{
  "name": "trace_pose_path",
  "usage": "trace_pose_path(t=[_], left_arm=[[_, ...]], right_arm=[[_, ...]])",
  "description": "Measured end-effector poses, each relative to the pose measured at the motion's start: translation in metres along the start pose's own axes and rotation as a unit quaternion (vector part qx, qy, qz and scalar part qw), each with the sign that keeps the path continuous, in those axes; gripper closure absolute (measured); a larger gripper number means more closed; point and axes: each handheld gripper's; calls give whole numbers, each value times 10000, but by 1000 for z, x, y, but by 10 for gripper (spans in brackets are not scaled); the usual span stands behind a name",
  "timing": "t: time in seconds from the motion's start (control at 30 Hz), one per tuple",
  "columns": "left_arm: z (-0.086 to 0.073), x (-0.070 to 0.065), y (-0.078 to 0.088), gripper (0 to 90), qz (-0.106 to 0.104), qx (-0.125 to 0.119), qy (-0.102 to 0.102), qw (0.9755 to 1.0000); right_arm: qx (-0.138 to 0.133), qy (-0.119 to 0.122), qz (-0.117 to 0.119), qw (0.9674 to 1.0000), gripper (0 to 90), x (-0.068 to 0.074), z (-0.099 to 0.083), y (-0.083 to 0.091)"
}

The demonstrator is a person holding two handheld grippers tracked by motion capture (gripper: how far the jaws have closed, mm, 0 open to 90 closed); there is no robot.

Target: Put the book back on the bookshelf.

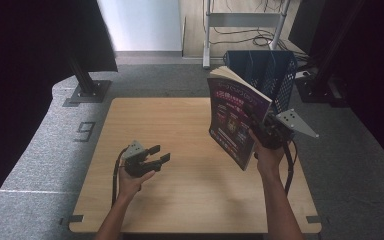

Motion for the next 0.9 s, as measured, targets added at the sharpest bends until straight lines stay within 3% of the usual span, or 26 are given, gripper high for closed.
trace_pose_path(t=[0.3, 0.9], left_arm=[[0, 1, 1, 413, 10, -18, 15, 10000], [-1, 2, 1, 413, 6, 11, 18, 10000]], right_arm=[[-24, 63, -33, 10000, 814, 0, 4, -3], [-78, 57, -336, 9994, 813, -14, 7, -7]])
Point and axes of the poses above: each handheld gripper's, and its own axes: y roughly backward along the jaws, z roughly out of its top, x roughly to its left, and after that the axes turned 11 degrees about -z, right-handed
